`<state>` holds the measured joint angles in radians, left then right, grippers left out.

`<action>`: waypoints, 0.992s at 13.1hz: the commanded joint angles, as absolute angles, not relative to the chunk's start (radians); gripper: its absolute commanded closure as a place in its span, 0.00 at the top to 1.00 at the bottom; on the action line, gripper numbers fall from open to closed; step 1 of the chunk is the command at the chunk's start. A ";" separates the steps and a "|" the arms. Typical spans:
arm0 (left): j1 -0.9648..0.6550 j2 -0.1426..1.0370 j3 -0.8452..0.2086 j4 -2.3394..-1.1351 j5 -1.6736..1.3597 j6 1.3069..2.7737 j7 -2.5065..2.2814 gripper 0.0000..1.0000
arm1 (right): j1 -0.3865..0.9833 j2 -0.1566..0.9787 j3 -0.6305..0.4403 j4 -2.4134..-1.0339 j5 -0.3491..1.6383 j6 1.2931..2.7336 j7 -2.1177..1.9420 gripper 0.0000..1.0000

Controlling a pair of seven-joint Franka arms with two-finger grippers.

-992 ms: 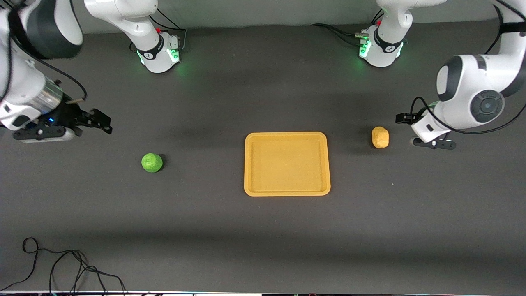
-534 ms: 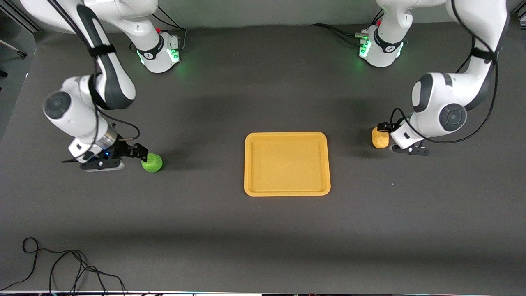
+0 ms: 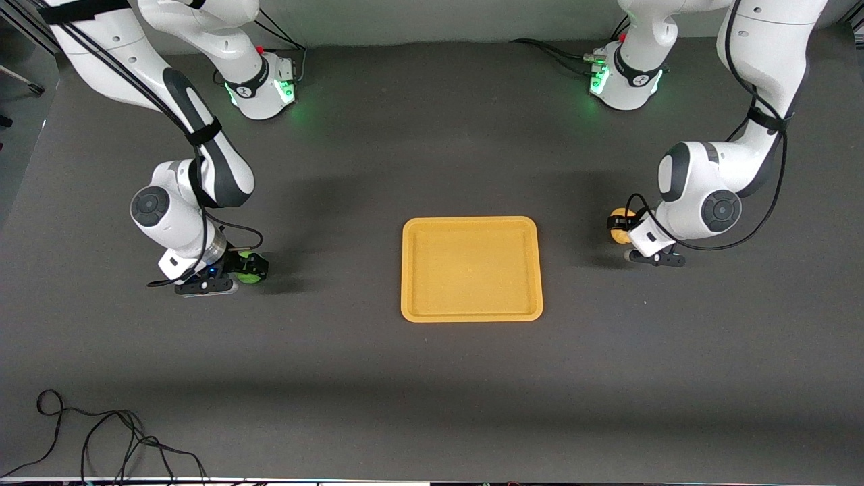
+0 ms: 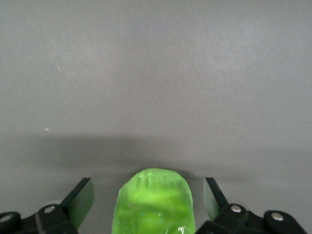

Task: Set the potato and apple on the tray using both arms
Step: 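Reach the right gripper to the apple while the left gripper reaches the potato, then carry the potato onto the tray with the left gripper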

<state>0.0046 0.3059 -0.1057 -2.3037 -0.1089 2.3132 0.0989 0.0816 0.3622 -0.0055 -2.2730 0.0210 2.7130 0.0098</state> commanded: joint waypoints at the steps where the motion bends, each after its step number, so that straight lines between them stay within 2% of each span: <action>1: -0.001 0.216 -0.103 -2.187 -0.136 2.058 0.101 0.07 | 0.086 0.360 -0.011 -2.309 0.025 2.726 -0.009 1.00; 2: -0.023 0.218 -0.109 -2.115 -0.140 1.978 0.036 0.03 | 0.086 0.362 -0.011 -2.309 0.025 2.718 -0.009 1.00; 3: -0.067 0.239 -0.117 -2.035 -0.141 1.961 -0.053 0.03 | 0.086 0.362 -0.011 -2.309 0.025 2.698 -0.008 0.92; 4: -0.113 0.273 -0.118 -1.976 -0.144 1.963 -0.130 0.03 | 0.086 0.359 -0.011 -2.309 0.025 2.672 -0.008 0.70; 5: -0.162 0.316 -0.120 -1.909 -0.152 1.967 -0.218 0.04 | 0.086 0.348 -0.011 -2.307 0.025 2.648 -0.011 0.52; 7: -0.253 0.398 -0.123 -1.760 -0.178 1.947 -0.374 0.04 | 0.086 0.298 -0.011 -2.283 0.023 2.574 -0.009 0.50; 9: -0.322 0.492 -0.121 -1.654 -0.175 1.947 -0.483 0.04 | 0.086 0.246 -0.011 -2.190 0.023 2.415 -0.011 0.50; 10: -0.342 0.532 -0.121 -1.617 -0.173 1.954 -0.506 0.04 | 0.084 0.226 -0.012 -2.119 0.023 2.301 -0.012 0.50; 13: -0.402 0.604 -0.114 -1.608 -0.153 2.028 -0.525 0.04 | 0.084 0.172 -0.014 -1.895 0.023 1.978 -0.003 0.50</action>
<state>-0.3705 0.5407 -0.1351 -1.6632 -0.1658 2.0092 -0.4967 0.0816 0.2085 -0.0067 -2.0264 0.0210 2.1479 0.0098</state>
